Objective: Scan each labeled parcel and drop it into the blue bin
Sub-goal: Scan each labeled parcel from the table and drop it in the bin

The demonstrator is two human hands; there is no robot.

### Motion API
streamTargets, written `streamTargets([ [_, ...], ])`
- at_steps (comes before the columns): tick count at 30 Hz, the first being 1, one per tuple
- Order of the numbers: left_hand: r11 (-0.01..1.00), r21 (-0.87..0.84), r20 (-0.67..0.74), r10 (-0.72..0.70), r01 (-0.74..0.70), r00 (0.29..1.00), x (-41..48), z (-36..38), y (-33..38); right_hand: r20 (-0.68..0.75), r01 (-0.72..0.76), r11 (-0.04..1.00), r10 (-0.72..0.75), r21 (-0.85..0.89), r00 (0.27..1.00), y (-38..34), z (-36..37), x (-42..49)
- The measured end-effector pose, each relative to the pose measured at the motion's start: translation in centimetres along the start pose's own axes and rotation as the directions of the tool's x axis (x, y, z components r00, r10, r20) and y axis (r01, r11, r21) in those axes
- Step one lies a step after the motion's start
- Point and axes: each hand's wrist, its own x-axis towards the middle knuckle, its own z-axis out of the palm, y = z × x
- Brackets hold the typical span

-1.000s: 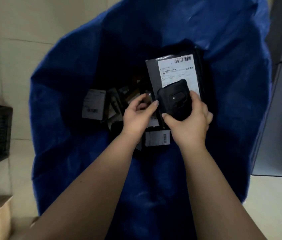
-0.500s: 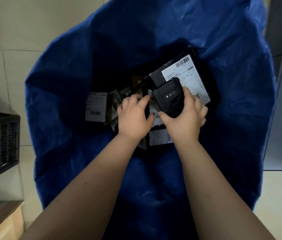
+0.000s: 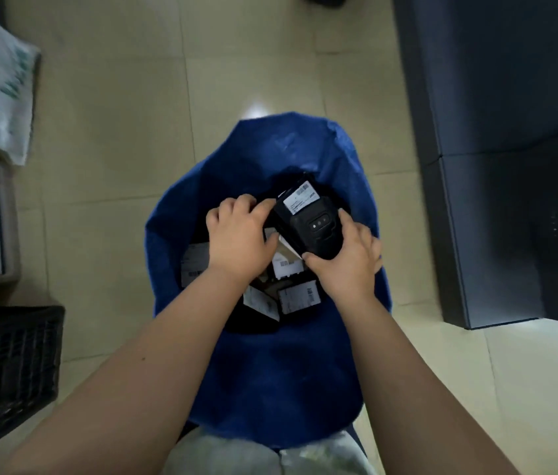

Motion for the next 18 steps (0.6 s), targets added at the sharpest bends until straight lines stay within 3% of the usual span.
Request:
streamTargets([
  [10,0.945,0.108,0.053,0.305,-0.309,0.951,-3.9,-8.9,6.7,-0.202,-0.124,0.980,0.154,0.152,0.967,-0.9,-8.5,-9.7],
  [14,0.886,0.147,0.087,0.432,-0.441,0.897,-5.3,-10.1,10.9,-0.280,-0.145,0.953,0.221,0.267,0.934,0.9,-11.3,-12.6],
  [18,0.804,0.135,0.113,0.567,-0.578,0.816,-8.0,-10.4,16.1,-0.385,-0.217,0.943,0.303,0.253,0.871,3.9,-14.5,-16.5],
])
